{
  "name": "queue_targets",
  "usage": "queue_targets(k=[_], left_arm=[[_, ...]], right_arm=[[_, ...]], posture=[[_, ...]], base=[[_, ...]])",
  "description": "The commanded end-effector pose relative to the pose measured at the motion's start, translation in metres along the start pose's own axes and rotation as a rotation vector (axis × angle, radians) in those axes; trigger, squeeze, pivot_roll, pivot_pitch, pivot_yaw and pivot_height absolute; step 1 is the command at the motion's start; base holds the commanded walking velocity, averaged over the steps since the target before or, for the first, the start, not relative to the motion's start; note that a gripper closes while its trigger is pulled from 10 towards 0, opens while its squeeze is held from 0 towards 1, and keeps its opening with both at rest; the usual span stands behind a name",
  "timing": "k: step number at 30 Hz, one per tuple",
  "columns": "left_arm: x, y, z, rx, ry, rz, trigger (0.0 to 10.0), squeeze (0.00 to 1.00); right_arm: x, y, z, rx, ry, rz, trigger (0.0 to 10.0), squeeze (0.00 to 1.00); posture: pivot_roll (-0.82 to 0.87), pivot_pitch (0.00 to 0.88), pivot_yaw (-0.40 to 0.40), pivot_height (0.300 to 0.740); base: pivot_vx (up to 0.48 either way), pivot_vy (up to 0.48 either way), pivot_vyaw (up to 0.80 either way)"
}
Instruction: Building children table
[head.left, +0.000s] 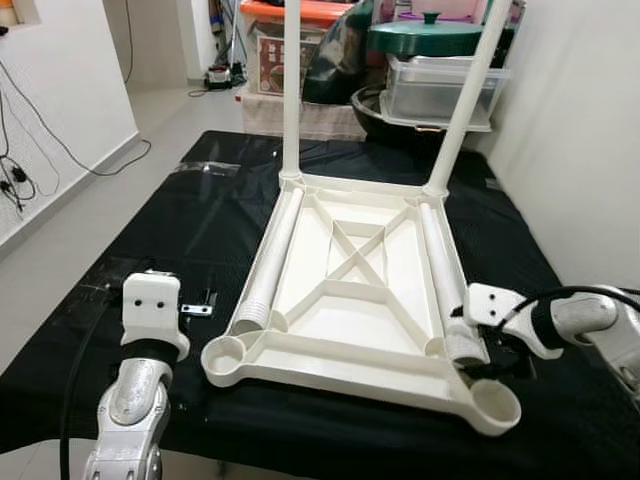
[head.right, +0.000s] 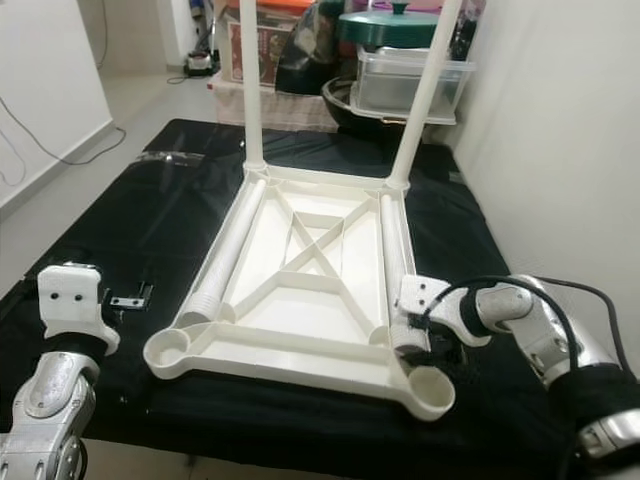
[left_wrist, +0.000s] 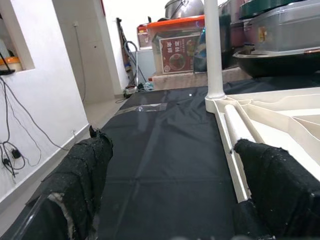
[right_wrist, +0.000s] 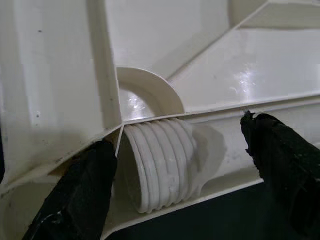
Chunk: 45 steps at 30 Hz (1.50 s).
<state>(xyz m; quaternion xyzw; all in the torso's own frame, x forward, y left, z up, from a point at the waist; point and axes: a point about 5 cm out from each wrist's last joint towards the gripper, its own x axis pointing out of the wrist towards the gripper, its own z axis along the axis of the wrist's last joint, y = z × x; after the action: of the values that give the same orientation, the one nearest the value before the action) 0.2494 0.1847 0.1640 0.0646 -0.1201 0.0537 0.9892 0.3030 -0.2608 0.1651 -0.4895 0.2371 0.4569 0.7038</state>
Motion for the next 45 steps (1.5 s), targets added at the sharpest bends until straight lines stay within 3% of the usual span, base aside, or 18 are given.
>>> queue_targets(k=[1,8,12,20,28,34,38,45], left_arm=[[0.0,-0.001,0.0,-0.003,0.001,-0.003,10.0,0.0],[0.001,-0.001,0.0,-0.004,0.0,-0.004,10.0,0.0],[0.001,-0.001,0.0,-0.006,-0.001,-0.007,10.0,0.0],[0.002,-0.001,0.0,-0.005,-0.001,-0.007,10.0,0.0],[0.002,0.0,0.0,-0.001,0.001,-0.005,10.0,0.0],[0.002,0.001,0.0,0.0,0.002,-0.006,10.0,0.0],[0.003,0.001,-0.001,0.001,0.003,-0.01,10.0,0.0],[0.003,0.0,-0.001,0.001,0.002,-0.009,10.0,0.0]], right_arm=[[-0.002,-0.007,-0.003,-0.002,0.04,-0.057,10.0,0.0],[-0.004,-0.014,0.003,0.056,-0.015,-0.097,10.0,0.0],[-0.011,-0.01,0.006,0.057,-0.078,-0.029,10.0,0.0],[-0.014,-0.013,-0.002,0.05,-0.044,-0.033,10.0,0.0],[-0.006,-0.015,-0.017,0.016,0.084,-0.109,10.0,0.0],[-0.007,-0.011,-0.019,0.021,0.081,-0.085,10.0,0.0],[-0.014,-0.008,-0.014,0.032,-0.003,-0.021,10.0,0.0],[-0.01,-0.008,-0.017,0.021,0.02,-0.024,10.0,0.0]], posture=[[0.03,0.0,-0.077,0.74],[0.02,0.0,-0.073,0.74],[0.02,0.0,-0.071,0.74],[0.02,0.0,-0.069,0.74],[0.03,0.0,-0.069,0.74],[0.02,0.0,-0.062,0.74],[0.02,0.0,-0.062,0.74],[0.02,0.0,-0.067,0.74]], base=[[0.0,0.0,0.0],[0.0,0.0,0.0],[0.0,0.0,0.0],[0.0,0.0,0.0],[0.0,0.0,0.0],[0.0,0.0,0.0],[0.0,0.0,0.0],[0.0,0.0,0.0]])
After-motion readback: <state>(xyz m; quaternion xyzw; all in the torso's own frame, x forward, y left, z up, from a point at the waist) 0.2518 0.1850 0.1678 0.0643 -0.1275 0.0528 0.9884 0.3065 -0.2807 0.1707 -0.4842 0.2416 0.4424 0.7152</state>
